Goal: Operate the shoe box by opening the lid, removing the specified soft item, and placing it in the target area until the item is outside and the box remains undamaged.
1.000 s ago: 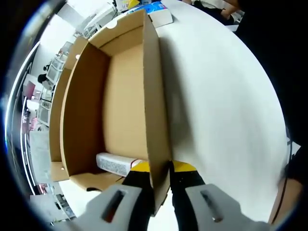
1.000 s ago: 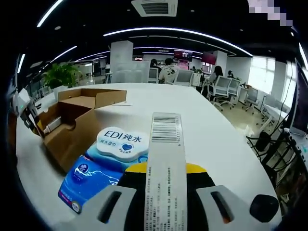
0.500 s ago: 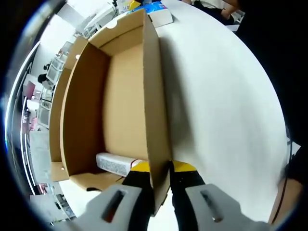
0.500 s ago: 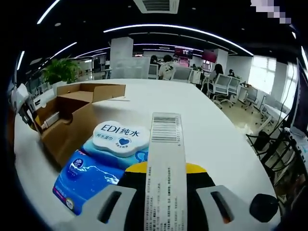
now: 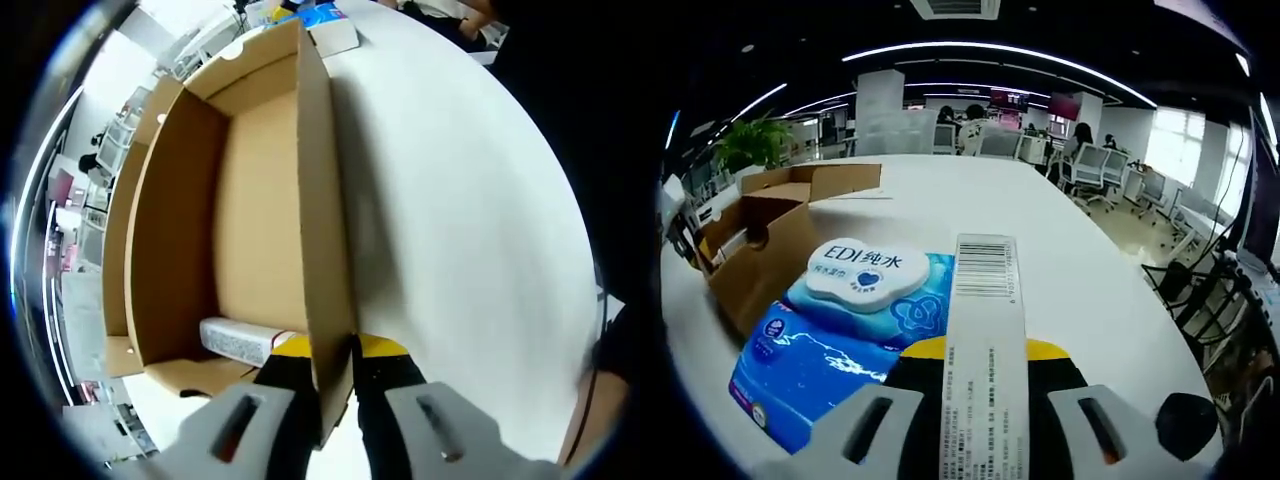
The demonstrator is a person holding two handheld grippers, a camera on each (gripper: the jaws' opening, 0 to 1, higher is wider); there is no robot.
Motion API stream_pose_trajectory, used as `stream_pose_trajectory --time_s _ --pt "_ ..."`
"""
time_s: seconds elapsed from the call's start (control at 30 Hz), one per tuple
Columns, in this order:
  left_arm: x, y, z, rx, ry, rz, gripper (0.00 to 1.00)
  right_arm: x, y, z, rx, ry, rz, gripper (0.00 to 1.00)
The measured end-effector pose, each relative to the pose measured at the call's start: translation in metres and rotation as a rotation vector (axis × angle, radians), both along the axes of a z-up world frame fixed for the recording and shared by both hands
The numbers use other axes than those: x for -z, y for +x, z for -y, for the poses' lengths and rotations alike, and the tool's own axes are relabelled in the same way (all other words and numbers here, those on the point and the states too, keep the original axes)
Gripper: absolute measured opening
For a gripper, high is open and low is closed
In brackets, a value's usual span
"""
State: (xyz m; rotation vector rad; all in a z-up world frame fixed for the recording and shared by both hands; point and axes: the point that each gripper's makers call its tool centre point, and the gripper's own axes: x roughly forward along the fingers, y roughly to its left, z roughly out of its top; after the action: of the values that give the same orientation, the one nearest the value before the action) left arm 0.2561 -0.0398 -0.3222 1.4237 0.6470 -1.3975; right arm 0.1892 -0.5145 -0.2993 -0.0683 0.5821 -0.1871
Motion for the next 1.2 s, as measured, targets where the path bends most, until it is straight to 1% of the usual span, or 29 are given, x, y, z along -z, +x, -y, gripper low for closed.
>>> stream_pose_trajectory --time_s 0.03,0.23,0.27,0.33,0.4,0.8,0.97,1.03,1.1,1.2 --pt "0.0 0.0 0.0 0.001 0.0 0.0 0.1 0.004 -0.001 0.004 0.014 0.008 -0.008 0.22" --pt "0.0 0.0 0.0 0.0 0.0 0.001 0.1 0.014 -0.001 0.003 0.011 0.012 -0.032 0.22" --pt "0.0 0.0 0.0 0.0 0.0 0.001 0.1 0.021 -0.001 0.005 0.017 0.014 -0.045 0.22" --pt "-0.001 0.0 0.0 0.001 0.0 0.001 0.1 0.022 -0.001 0.005 0.023 0.033 -0.04 0.22" --pt "-0.001 0.0 0.0 0.001 0.0 0.001 0.1 0.021 -0.001 0.006 0.028 0.032 -0.039 0.22" --pt "-0.001 0.0 0.0 0.001 0.0 0.001 0.1 0.031 -0.006 0.012 0.051 0.053 -0.073 0.22" --pt "-0.001 0.0 0.0 0.001 0.002 0.003 0.1 0.03 -0.006 0.012 0.046 0.05 -0.075 0.23" --pt "-0.001 0.0 0.0 0.0 0.005 0.003 0.1 0.026 -0.007 0.011 0.038 0.043 -0.07 0.23" --pt "-0.001 0.0 0.0 0.0 0.005 0.004 0.1 0.017 -0.008 0.009 0.035 0.031 -0.053 0.23" --pt "-0.001 0.0 0.0 0.0 0.005 0.006 0.1 0.014 -0.01 0.008 0.031 0.022 -0.054 0.23"
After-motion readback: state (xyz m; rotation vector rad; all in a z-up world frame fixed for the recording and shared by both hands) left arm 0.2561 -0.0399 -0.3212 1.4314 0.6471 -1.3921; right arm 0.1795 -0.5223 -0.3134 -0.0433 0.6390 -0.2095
